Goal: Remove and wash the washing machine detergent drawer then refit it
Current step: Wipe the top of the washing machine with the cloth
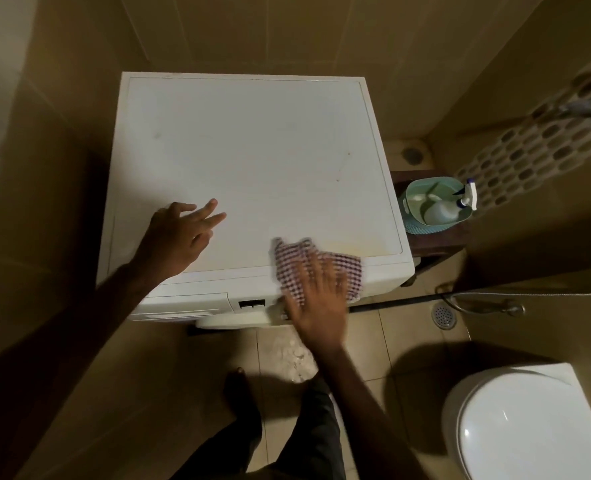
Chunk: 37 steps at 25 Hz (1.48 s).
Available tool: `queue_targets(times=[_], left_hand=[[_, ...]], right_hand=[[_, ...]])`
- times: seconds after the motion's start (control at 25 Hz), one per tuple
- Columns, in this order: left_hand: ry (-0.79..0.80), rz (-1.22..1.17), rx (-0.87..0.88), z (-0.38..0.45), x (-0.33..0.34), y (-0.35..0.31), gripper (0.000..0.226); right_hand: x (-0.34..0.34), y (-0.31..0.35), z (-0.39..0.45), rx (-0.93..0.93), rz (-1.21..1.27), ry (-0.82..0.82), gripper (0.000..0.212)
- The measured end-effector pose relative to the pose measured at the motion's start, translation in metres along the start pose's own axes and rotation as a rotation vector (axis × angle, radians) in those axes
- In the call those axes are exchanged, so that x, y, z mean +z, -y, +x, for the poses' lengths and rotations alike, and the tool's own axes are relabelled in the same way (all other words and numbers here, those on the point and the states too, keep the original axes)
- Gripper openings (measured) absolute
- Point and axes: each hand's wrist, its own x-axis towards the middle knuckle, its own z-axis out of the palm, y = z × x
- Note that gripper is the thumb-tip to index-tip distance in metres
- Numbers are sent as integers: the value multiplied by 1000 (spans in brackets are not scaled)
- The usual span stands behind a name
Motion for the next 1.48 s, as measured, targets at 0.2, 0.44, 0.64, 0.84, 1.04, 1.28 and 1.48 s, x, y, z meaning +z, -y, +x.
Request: queue_targets(times=[0.2,0.44,0.64,0.84,1.04,1.28,1.48], left_hand=[[-13,-24,0,-3,1,0,39],[-24,-11,-5,-3,0,-4,43],[-41,-25,6,-8,4,-5,42],[21,4,20,-2,6,1,40],[14,-14,22,-2,0,-1,39],[49,-47,-23,-9,-4,-4,42],[89,-199,-112,-10,-3,-1,41]], right_hand=[[-56,-122,53,360,11,57,79],[-69,-128,129,317,-2,91,73],[-40,-17,50,519,36,-141,70],[21,115,-8,-78,13,9,70],[1,-2,-1,223,52,-135,77],[-50,-119,44,703,210,-139,70],[-29,-39,18,451,65,-148,71]])
